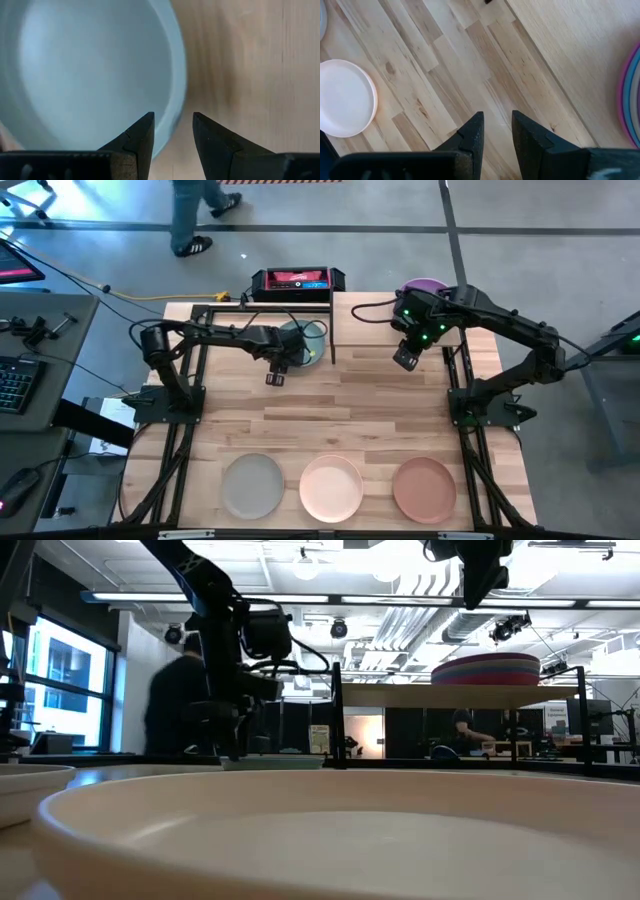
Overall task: Place and stack plates onto a shelf
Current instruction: Put the light blue plate on the shelf
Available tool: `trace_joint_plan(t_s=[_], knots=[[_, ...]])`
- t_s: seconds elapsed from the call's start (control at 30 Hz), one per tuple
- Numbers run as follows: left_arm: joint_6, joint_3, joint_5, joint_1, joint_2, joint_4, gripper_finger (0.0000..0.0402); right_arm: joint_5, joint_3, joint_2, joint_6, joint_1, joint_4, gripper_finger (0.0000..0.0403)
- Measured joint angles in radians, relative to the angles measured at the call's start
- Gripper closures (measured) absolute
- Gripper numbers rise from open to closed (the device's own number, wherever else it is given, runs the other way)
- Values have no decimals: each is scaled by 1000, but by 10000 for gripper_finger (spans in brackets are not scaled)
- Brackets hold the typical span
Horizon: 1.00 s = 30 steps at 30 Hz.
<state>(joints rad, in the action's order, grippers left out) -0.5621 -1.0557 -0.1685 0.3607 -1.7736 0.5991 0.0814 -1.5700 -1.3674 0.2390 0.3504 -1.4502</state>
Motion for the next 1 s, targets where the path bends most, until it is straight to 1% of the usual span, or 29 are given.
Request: trace_joint_plan(t_s=[0.07, 0.17, 0.43, 0.57, 0.77, 0.8, 1.0], knots=[[-1, 0, 9, 0, -17, 9, 277, 0, 0, 0, 0, 0, 1, 324], [-7, 0, -10, 0, -46, 1, 277, 0, 0, 0, 0, 0, 3, 324], [0, -2, -31, -1, -59, -12, 281, 0, 0, 0, 0, 0, 4, 324], [-10, -1, -38, -3, -60, -10, 311, 0, 0, 0, 0, 0, 4, 324], [-9, 0, -65, -11, -64, -33, 389, 0, 0, 0, 0, 0, 4, 324], [-5, 0, -67, -11, -64, -34, 394, 0, 0, 0, 0, 0, 4, 324], [28, 0, -96, -24, -60, -11, 398, 0, 0, 0, 0, 0, 4, 324]])
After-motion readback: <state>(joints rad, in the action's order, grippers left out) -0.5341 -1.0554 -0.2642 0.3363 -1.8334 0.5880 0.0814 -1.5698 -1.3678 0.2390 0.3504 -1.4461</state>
